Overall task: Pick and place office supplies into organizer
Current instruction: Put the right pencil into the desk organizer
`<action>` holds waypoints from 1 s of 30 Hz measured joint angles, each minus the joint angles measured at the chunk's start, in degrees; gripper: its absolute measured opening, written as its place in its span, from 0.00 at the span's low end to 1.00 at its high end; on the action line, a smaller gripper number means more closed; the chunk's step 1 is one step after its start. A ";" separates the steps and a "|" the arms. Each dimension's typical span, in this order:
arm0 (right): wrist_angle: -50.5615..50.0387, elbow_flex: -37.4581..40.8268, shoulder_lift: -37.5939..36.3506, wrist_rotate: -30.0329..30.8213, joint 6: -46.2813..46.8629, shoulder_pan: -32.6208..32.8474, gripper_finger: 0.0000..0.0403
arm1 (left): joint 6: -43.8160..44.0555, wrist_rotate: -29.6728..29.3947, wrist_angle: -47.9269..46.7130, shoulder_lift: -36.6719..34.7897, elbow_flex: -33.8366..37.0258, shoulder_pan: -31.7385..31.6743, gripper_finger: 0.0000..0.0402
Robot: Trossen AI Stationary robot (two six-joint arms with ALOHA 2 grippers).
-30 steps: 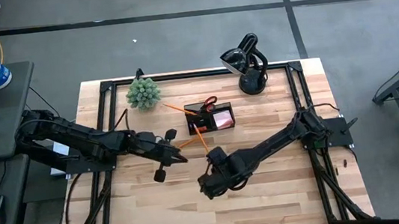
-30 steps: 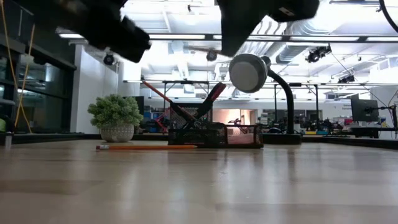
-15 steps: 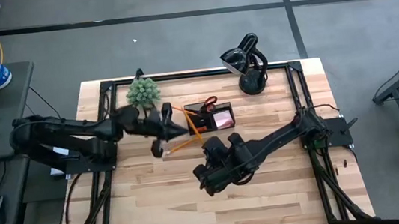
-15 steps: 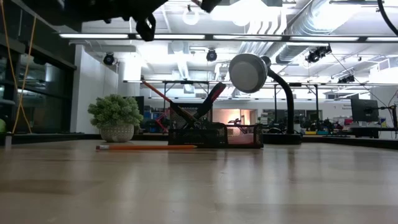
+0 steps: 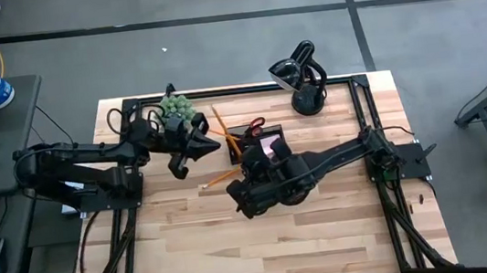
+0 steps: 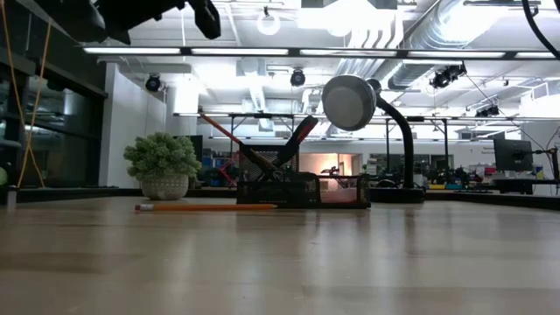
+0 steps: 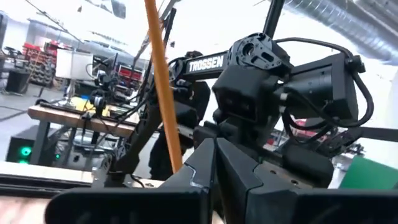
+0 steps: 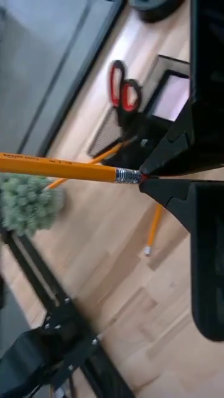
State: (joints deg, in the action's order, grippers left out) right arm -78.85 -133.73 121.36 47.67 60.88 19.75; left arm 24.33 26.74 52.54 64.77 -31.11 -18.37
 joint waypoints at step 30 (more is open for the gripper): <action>14.46 -1.31 0.04 -0.69 -14.47 -2.54 0.00 | 9.44 -6.70 1.81 0.04 0.00 0.00 0.32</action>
State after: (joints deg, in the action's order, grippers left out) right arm -64.40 -135.04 121.40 46.98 46.41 17.21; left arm 33.77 20.04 54.35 64.82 -31.11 -18.37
